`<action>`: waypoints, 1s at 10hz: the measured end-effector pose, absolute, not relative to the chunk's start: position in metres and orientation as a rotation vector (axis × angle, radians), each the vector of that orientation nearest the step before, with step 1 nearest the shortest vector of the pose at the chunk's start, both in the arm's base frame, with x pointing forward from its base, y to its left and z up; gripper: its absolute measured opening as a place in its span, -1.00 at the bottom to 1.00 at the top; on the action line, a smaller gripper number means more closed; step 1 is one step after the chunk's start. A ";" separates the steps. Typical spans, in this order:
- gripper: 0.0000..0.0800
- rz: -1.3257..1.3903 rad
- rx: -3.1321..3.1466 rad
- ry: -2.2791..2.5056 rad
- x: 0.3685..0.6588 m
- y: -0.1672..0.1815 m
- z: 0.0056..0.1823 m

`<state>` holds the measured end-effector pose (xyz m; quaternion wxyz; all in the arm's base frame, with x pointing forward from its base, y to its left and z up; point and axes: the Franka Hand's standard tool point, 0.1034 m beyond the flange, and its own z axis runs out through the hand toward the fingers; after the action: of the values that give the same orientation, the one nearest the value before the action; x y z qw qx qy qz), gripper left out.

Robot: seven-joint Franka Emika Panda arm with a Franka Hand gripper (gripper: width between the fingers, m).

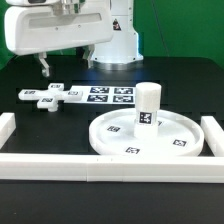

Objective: Assemble round table

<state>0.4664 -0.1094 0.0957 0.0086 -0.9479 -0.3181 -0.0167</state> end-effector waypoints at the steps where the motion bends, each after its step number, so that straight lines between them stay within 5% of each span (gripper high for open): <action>1: 0.62 -0.051 -2.962 -0.991 0.466 -0.110 0.095; 7: 0.62 -0.043 -3.018 -0.959 0.423 -0.152 0.063; 10: 0.62 -0.035 -3.014 -0.963 0.422 -0.150 0.060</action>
Offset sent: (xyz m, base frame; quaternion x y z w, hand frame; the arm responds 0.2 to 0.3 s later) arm -0.0402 -0.0453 -0.0092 -0.0782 0.0072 0.0263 0.9966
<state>0.4222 -0.1502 0.0602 -0.0114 -0.9524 -0.3043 -0.0111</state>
